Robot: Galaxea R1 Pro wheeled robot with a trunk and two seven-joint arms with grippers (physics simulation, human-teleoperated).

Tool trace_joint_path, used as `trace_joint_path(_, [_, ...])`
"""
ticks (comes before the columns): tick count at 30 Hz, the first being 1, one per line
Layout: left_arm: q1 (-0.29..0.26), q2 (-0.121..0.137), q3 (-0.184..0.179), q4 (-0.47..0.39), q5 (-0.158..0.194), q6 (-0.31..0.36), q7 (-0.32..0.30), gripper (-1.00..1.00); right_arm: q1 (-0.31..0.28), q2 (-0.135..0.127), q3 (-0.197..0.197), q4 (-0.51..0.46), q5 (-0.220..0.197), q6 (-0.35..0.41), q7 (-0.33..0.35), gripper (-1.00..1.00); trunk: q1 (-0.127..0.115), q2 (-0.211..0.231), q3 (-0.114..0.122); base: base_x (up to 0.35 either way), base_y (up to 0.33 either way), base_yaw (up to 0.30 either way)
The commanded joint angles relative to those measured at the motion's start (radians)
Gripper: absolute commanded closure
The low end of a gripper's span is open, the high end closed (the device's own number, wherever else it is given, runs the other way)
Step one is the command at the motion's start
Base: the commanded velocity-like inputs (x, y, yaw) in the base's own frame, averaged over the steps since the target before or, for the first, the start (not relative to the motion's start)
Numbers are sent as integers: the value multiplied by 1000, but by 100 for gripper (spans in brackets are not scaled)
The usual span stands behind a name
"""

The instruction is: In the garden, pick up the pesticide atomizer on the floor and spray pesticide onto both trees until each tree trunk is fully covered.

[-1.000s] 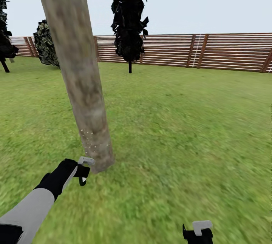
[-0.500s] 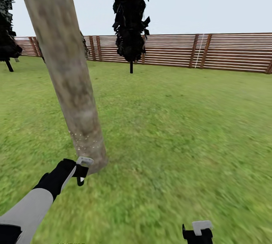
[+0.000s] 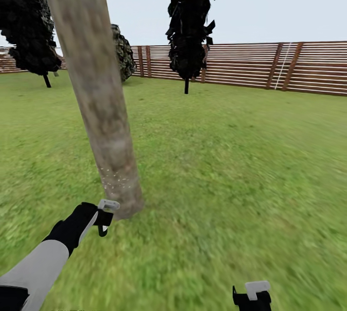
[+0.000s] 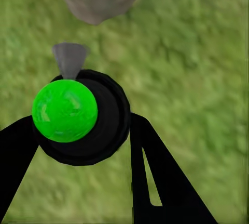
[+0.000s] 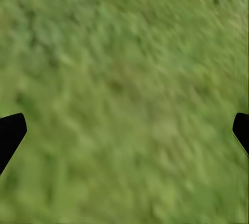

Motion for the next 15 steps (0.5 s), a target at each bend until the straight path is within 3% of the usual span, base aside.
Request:
trace_joint_path(1, [-1,1,-4,-1,-4,4,-4,100,0,0,2,1,10,0,-9,-100,0,0,-1,150,-272,277])
trace_joint_path(8, [-1,0,-4,-1,-4,4,-4,100,0,0,3,1,10,0,-9,-100,0,0,-1,81,-273,277])
trace_joint_path(15, [-1,2,-4,-1,-5,6,-4,100,0,0,2,1,10,0,-9,-100,0,0,-1,1,-276,73])
